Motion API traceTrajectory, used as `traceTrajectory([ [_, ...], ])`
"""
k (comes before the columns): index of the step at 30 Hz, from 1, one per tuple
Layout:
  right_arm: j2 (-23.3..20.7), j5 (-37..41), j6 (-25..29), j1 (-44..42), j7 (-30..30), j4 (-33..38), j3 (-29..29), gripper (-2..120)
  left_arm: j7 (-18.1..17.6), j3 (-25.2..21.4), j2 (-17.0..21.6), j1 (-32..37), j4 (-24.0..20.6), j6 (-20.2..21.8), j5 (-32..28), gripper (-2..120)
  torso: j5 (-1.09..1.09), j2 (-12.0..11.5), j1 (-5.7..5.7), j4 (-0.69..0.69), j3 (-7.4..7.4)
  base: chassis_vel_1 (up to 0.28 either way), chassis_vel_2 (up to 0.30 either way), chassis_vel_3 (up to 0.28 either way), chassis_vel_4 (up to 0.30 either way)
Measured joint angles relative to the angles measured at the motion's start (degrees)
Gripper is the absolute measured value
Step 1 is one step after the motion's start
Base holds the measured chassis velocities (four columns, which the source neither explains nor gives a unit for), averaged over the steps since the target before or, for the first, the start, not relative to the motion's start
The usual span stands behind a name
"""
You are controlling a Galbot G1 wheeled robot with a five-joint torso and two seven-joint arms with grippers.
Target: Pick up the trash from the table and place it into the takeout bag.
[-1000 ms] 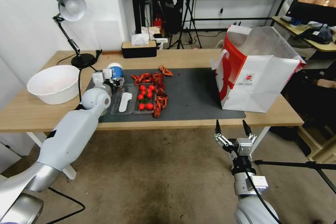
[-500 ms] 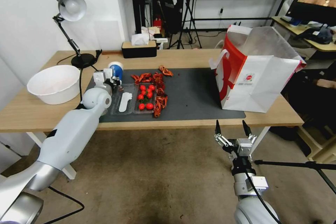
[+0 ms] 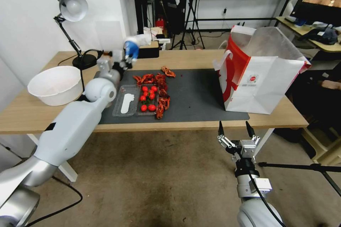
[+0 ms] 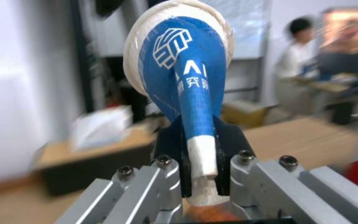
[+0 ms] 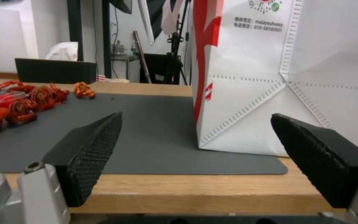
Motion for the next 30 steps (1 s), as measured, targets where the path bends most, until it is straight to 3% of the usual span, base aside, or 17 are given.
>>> traceTrajectory([
  [8, 0.12, -0.05, -0.02, -0.16, -0.01, 0.0, 0.07, 92, 3.09, 4.67, 0.29, -3.76, -4.66, -2.57, -3.45, 9, 0.0, 0.0, 0.0, 0.0, 0.0, 0.0, 0.0, 0.0, 0.0],
  [11, 0.15, -0.07, -0.01, -0.45, 0.0, 0.13, 0.34, 92, 5.36, 8.41, -0.09, -7.46, -7.31, -3.87, -6.08, 9, 0.02, 0.0, 0.0, -0.01, 0.0, 0.0, 0.0, 0.0, 0.0],
  [13, 0.28, -0.1, -0.02, -0.68, 0.04, 0.42, 0.57, 92, 7.65, 13.39, -1.39, -12.51, -9.0, -5.28, -8.44, 9, 0.0, 0.0, 0.0, 0.01, 0.0, 0.0, 0.0, 0.0, 0.0],
  [17, 0.4, -0.17, -0.02, -0.71, 0.06, 0.62, 0.61, 92, 11.71, 16.94, -2.87, -16.11, -9.23, -7.29, -11.08, 9, 0.0, 0.0, 0.0, 0.0, 0.0, 0.0, 0.0, 0.0, 0.0],
  [19, 0.43, -0.29, -0.09, -0.61, 0.08, 0.81, 0.65, 92, 14.54, 22.23, -5.69, -21.04, -7.82, -8.84, -13.23, 9, 0.0, 0.0, 0.0, 0.0, 0.0, 0.0, 0.0, 0.0, 0.0],
  [22, 0.52, -0.39, -0.11, -0.61, 0.07, 0.84, 0.68, 92, 14.93, 25.41, -8.85, -23.96, -5.63, -9.08, -13.55, 9, 0.0, 0.0, 0.0, 0.01, 0.0, 0.0, 0.0, 0.0, 0.0],
  [23, 0.52, -0.39, -0.11, -0.61, 0.07, 0.84, 0.68, 92, 14.93, 25.41, -8.85, -23.96, -5.63, -9.08, -13.55, 9, 0.0, 0.0, 0.0, 0.01, 0.0, 0.0, 0.0, 0.0, 0.0],
  [25, 0.76, -0.56, -0.12, -0.58, 0.08, 0.97, 0.71, 92, 15.37, 28.47, -14.39, -26.77, -1.46, -9.56, -13.5, 9, 0.01, -0.01, 0.0, 0.0, 0.0, 0.0, 0.0, 0.0, 0.0],
  [30, 1.12, -0.7, -0.16, -0.47, 0.09, 1.0, 0.77, 92, 15.49, 30.51, -18.56, -28.3, 1.6, -9.85, -13.32, 9, 0.0, 0.0, 0.0, 0.0, 0.01, 0.0, 0.0, 0.0, 0.0],
])
